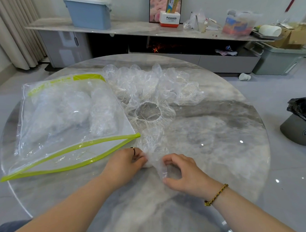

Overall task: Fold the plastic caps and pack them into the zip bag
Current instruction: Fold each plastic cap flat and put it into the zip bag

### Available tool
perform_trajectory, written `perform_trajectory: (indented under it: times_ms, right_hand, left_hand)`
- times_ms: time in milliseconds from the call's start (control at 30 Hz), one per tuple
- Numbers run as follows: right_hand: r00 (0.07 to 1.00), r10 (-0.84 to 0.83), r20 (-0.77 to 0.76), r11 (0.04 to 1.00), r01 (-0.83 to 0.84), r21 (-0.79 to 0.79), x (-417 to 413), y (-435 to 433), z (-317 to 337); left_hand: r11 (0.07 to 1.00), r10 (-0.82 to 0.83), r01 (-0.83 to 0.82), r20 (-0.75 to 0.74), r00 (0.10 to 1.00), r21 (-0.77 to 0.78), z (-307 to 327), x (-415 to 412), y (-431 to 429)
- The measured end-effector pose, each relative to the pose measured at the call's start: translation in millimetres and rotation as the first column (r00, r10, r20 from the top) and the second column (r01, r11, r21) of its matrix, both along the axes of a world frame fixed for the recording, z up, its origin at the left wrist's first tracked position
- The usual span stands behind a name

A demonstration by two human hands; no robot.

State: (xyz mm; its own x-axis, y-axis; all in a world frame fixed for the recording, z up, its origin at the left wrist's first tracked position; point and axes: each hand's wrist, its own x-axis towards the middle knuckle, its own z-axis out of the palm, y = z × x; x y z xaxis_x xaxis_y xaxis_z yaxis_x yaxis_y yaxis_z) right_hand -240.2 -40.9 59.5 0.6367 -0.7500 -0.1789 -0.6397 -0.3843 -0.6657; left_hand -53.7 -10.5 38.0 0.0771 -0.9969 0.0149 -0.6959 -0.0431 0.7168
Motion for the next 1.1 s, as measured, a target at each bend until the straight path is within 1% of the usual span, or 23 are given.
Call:
perform_trajectory:
  times_ms: [67,100,167,200,267,333,400,467,533,567,600,667,700,733,800,833,867,900,933,967,1033,1067,1100]
  right_hand:
    - [0.996,0.015,-0.089,0.998,-0.02,-0.053,1,0,2]
    - [0.998,-0.01,-0.055,0.997,0.005,-0.082,4,0,1]
    - [0.989,-0.137,0.06,0.985,0.142,-0.097,7,-2,-3]
    - [0.972,-0.206,0.108,0.974,0.215,-0.07,9,-4,-6]
    - [0.943,-0.309,0.119,0.95,0.312,-0.004,11,-8,-8]
    - [0.931,-0.362,0.053,0.932,0.362,0.002,12,-9,-6]
    - [0.927,-0.374,-0.037,0.927,0.372,-0.035,13,-11,-6]
    - [0.925,-0.352,-0.142,0.934,0.339,-0.112,16,-10,-6]
    - [0.923,-0.335,-0.188,0.932,0.294,-0.213,17,-9,-4]
    - [0.925,-0.331,-0.187,0.923,0.276,-0.269,18,-9,-4]
    - [0.926,-0.342,-0.159,0.906,0.28,-0.316,17,-9,-3]
    - [0.939,-0.343,0.017,0.82,0.308,-0.482,16,-10,-7]
    - [0.946,-0.301,0.118,0.764,0.313,-0.564,15,-11,-9]
    - [0.955,-0.223,0.196,0.722,0.297,-0.625,14,-11,-8]
    - [0.967,-0.062,0.248,0.72,0.215,-0.66,14,-9,-4]
    - [0.971,0.01,0.239,0.73,0.156,-0.665,15,-7,-2]
    - [0.975,0.073,0.209,0.745,0.086,-0.661,16,-3,-1]
    - [0.984,0.115,0.137,0.754,0.003,-0.657,17,0,-2]
    - [0.989,0.142,0.05,0.747,-0.074,-0.661,17,1,-6]
    - [0.988,0.153,-0.031,0.751,-0.137,-0.645,17,1,-10]
    - [0.978,0.126,-0.169,0.788,-0.202,-0.581,16,1,-14]
    - [0.975,0.082,-0.206,0.809,-0.186,-0.558,15,-2,-16]
    - [0.976,0.051,-0.212,0.828,-0.16,-0.538,15,-4,-15]
  left_hand:
    - [0.999,0.035,-0.033,-0.07,0.997,0.024,-2,0,0]
    - [0.998,0.044,-0.04,-0.092,0.995,0.048,-3,0,0]
    - [0.996,0.047,-0.039,-0.108,0.993,0.078,-3,-2,0]
    - [0.996,0.05,-0.043,-0.101,0.994,0.075,-3,-3,1]
    - [0.998,0.038,-0.034,-0.085,0.996,0.044,1,-5,4]
    - [1.0,0.023,-0.023,-0.019,1.0,-0.015,4,-6,6]
    - [0.999,0.013,-0.012,0.045,0.999,-0.035,6,-7,8]
    - [0.999,0.009,-0.004,0.111,0.994,-0.041,6,-9,9]
    - [1.0,0.002,0.002,0.164,0.986,-0.023,7,-9,11]
    - [1.0,-0.007,0.01,0.2,0.98,-0.014,7,-9,11]
    - [1.0,-0.024,0.027,0.226,0.974,-0.01,6,-8,11]
    - [0.999,-0.038,0.045,0.267,0.963,-0.024,5,-7,11]
    - [0.998,-0.04,0.054,0.276,0.96,-0.044,3,-6,9]
    - [0.996,-0.054,0.073,0.294,0.954,-0.053,0,-5,8]
    - [0.991,-0.078,0.107,0.307,0.948,-0.079,-2,-5,8]
    - [0.987,-0.092,0.128,0.322,0.942,-0.094,-3,-4,7]
    - [0.987,-0.116,0.142,0.289,0.95,-0.072,0,-4,6]
    - [0.985,-0.138,0.161,0.275,0.952,-0.064,0,-2,6]
    - [0.978,-0.139,0.18,0.315,0.939,-0.106,1,-1,5]
    - [0.976,-0.168,0.203,0.322,0.932,-0.08,1,0,6]
    - [0.966,-0.256,0.255,0.297,0.92,0.044,6,2,6]
    - [0.965,-0.26,0.257,0.314,0.913,0.053,8,3,7]
    - [0.961,-0.269,0.274,0.368,0.89,0.041,9,3,8]
